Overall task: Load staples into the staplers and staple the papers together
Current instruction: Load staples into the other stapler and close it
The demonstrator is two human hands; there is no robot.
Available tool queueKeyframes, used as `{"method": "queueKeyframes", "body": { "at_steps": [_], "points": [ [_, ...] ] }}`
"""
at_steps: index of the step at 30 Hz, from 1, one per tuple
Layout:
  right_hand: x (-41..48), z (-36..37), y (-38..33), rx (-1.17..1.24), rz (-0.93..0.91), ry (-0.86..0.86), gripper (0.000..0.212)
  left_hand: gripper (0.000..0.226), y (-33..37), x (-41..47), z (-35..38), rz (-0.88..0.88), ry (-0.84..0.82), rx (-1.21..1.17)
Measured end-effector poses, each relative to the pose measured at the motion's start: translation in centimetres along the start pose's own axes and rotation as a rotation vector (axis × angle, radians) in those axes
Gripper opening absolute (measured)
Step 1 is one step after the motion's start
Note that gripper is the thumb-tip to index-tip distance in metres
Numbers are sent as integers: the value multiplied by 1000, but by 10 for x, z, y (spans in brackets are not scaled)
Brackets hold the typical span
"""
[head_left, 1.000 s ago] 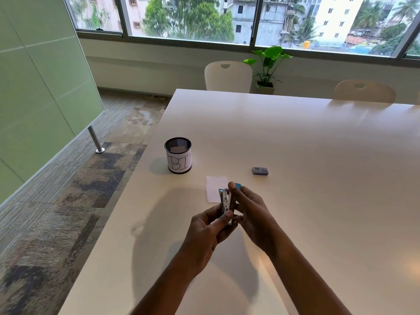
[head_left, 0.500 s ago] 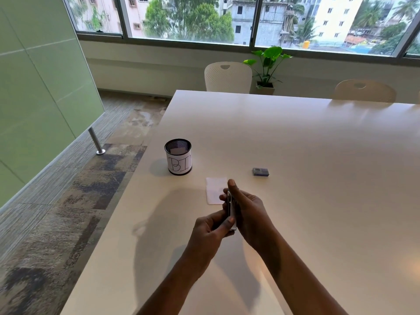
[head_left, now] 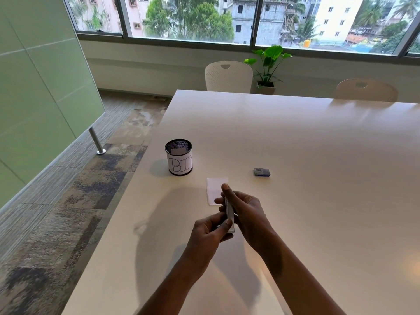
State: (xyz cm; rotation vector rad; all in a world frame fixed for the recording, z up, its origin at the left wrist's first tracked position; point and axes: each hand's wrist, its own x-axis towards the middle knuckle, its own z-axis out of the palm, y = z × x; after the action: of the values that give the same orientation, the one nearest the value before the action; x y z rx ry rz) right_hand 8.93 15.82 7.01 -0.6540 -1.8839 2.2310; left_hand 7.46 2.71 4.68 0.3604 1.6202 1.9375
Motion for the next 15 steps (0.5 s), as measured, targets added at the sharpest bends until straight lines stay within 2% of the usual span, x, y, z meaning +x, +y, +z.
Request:
{"method": "queueKeyframes", "body": {
  "at_steps": [4, 6, 10, 15],
  "points": [
    [-2, -5, 3, -146, -166, 5, 36, 25, 2, 6, -9, 25, -49, 26],
    [1, -6, 5, -315, -276, 92, 35, 30, 2, 11, -16, 132, -79, 242],
    [6, -4, 3, -631, -413, 263, 29, 72, 0, 24, -29, 330, -79, 753],
    [10, -1, 2, -806, -430, 330, 41, 111, 2, 41, -43, 433, -3, 979]
  ]
}}
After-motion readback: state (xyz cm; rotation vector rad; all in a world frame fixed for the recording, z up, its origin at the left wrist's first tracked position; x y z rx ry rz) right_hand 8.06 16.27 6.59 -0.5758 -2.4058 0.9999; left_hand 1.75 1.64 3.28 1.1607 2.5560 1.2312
